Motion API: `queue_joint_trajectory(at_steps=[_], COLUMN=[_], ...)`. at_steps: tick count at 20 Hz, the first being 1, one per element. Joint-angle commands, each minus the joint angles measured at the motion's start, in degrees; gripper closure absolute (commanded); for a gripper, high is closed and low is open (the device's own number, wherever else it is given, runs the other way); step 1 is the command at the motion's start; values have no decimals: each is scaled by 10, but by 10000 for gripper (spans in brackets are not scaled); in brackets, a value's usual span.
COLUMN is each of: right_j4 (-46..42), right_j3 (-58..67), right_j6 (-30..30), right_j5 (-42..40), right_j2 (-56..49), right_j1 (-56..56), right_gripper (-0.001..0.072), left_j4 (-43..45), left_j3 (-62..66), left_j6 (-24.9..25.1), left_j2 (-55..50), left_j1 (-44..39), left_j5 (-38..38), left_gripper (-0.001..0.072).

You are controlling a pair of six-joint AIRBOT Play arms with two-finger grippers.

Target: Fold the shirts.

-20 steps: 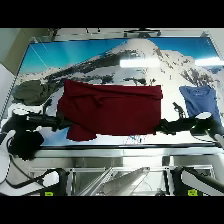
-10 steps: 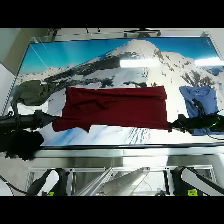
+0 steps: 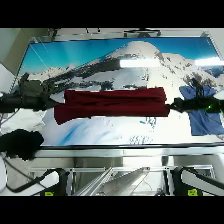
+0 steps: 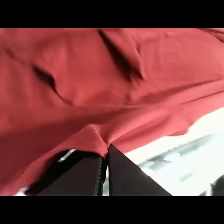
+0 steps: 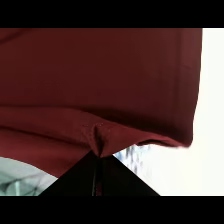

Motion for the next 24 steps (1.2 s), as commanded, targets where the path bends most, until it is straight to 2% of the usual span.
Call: queue_joint_trajectory(at_steps=[1,5,10,12,16,17,19,21,23,24], right_j4=[-1,-10,-90,-116,-117,-116,-117,-119,-121,-121], right_j3=[103,199,228,228,228,229,247,275,285,285], right_j6=[6,7,35,36,36,36,34,35,50,59], right_j5=[-63,-90,-105,-112,-119,-115,-85,-59,-54,-52], right_j2=[-83,-195,-270,-277,-272,-268,-259,-255,-255,-259], right_j1=[45,75,81,81,80,80,80,76,70,66], right_gripper=[692,692,692,693,691,671,384,283,81,67], left_j4=[70,102,108,108,107,103,66,-6,-72,-82], left_j3=[118,208,324,364,391,391,391,391,391,391], left_j6=[-32,-34,-43,-50,-51,-51,-51,-51,-50,-51], left_j2=[-116,-248,-377,-406,-418,-414,-404,-395,-394,-394], left_j1=[-33,-61,-85,-91,-91,-91,-91,-91,-91,-91], left_j5=[14,19,16,6,2,1,-3,-3,-6,-6], left_gripper=[681,691,698,698,697,686,688,689,689,688])
